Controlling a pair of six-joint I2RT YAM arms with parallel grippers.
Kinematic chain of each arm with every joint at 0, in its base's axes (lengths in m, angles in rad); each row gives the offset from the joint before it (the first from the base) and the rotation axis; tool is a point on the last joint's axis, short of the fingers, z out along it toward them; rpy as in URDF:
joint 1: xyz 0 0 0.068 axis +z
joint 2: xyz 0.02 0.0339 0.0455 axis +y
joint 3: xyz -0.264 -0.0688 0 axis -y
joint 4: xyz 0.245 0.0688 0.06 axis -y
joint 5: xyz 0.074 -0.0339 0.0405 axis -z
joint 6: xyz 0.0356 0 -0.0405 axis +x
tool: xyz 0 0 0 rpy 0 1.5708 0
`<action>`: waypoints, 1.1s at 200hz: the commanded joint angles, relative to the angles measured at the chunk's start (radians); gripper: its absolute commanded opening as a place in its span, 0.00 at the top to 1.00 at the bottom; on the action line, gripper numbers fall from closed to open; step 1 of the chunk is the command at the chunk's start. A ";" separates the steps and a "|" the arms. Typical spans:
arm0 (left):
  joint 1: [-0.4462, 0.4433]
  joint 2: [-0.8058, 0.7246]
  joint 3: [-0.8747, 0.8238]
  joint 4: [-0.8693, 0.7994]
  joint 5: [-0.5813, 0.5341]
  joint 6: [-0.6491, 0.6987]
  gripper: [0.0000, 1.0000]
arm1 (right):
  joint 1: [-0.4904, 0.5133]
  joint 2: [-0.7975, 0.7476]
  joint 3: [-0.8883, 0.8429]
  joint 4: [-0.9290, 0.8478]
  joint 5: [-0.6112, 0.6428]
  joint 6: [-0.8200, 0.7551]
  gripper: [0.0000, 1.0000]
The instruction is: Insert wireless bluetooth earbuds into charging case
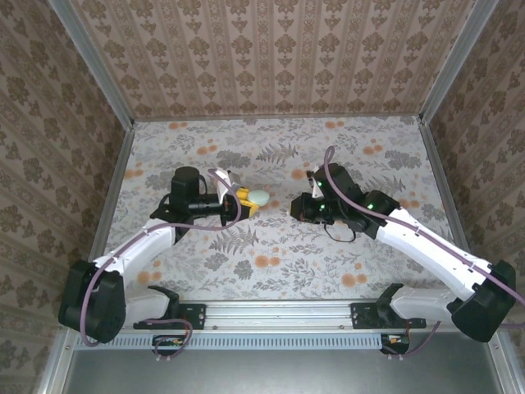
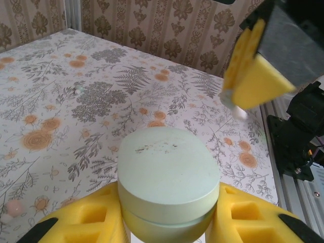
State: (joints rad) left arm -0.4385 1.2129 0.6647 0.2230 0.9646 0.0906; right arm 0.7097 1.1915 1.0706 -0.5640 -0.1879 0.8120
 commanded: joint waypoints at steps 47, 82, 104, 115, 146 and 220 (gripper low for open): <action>-0.049 0.014 0.041 0.029 0.034 0.012 0.98 | 0.062 0.144 0.120 0.075 -0.067 -0.008 0.89; -0.063 0.013 0.040 0.003 0.041 0.032 0.98 | 0.061 0.185 0.189 0.064 -0.085 -0.022 0.90; -0.065 0.007 0.034 -0.002 0.042 0.042 0.98 | 0.058 0.189 0.215 0.044 -0.080 -0.027 0.90; -0.065 0.002 0.032 -0.008 0.041 0.046 0.98 | 0.053 0.185 0.219 0.037 -0.078 -0.027 0.90; -0.066 -0.009 0.030 -0.019 0.047 0.058 0.98 | 0.037 0.171 0.219 0.035 -0.061 -0.037 0.89; -0.075 -0.019 0.023 -0.014 0.045 0.057 0.98 | 0.030 0.239 0.280 -0.025 -0.097 -0.063 0.90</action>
State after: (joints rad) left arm -0.5037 1.2236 0.6765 0.2096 0.9829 0.1249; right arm 0.7395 1.4006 1.3159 -0.5430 -0.2649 0.7765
